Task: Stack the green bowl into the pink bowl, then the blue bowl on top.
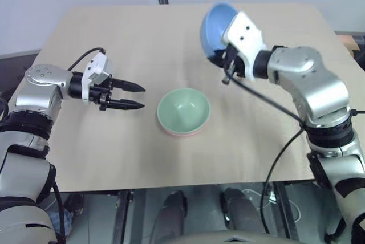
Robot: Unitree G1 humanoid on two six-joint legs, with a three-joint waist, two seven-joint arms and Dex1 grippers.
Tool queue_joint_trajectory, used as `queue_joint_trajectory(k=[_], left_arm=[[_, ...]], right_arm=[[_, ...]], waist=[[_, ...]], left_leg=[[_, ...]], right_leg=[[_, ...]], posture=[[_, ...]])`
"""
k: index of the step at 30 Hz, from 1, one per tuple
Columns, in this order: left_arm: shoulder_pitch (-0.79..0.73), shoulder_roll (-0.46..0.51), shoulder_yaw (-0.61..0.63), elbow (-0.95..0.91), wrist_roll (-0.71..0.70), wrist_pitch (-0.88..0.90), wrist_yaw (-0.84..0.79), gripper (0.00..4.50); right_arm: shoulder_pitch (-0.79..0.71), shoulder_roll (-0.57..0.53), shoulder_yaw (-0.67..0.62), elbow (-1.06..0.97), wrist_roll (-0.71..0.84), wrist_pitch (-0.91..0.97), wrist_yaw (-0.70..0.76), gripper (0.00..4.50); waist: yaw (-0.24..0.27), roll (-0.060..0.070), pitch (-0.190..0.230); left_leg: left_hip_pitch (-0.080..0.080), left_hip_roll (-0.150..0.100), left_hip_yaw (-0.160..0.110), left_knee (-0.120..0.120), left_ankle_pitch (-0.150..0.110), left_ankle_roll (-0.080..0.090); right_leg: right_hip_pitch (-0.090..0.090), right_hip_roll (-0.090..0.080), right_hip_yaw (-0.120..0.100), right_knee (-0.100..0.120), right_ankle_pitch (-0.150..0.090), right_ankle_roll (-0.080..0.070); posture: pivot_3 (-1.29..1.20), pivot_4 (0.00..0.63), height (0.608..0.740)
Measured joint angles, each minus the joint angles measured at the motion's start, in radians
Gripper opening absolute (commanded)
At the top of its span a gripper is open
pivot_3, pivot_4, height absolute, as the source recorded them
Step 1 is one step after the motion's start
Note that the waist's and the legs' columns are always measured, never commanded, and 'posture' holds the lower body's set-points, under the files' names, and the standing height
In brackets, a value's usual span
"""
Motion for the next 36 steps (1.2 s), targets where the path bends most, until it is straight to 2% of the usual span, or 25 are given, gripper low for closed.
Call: queue_joint_trajectory(k=[6, 10, 19, 36], left_arm=[[-0.019, -0.010, 0.000, 0.022, 0.015, -0.002, 0.000, 2.89], [-0.027, -0.011, 0.000, 0.024, 0.014, 0.000, 0.000, 2.89], [-0.040, 0.000, 0.003, 0.018, -0.030, 0.048, 0.000, 2.89], [-0.029, 0.080, 0.043, 0.011, -0.056, 0.067, 0.000, 2.89]], right_arm=[[-0.008, 0.156, -0.068, -0.127, 0.238, 0.334, 0.009, 0.04], [-0.007, 0.164, -0.062, -0.189, 0.324, 0.445, -0.003, 0.04], [-0.007, 0.112, -0.062, -0.199, 0.400, 0.483, -0.036, 0.04], [0.010, 0.037, 0.020, -0.164, 0.443, 0.391, -0.067, 0.04]], waist=[[-0.001, 0.000, 0.000], [0.001, 0.000, 0.000], [-0.003, 0.000, 0.000], [-0.005, 0.000, 0.000]], left_leg=[[0.000, 0.000, 0.000, 0.000, 0.000, 0.000], [0.000, 0.000, 0.000, 0.000, 0.000, 0.000], [0.000, 0.000, 0.000, 0.000, 0.000, 0.000], [0.000, 0.000, 0.000, 0.000, 0.000, 0.000]], right_leg=[[0.000, 0.000, 0.000, 0.000, 0.000, 0.000], [0.000, 0.000, 0.000, 0.000, 0.000, 0.000], [0.000, 0.000, 0.000, 0.001, 0.000, 0.000], [0.000, 0.000, 0.000, 0.000, 0.000, 0.000]], posture=[[0.00, 0.150, 0.740], [0.00, 0.150, 0.740], [0.00, 0.150, 0.740], [0.00, 0.150, 0.740]])
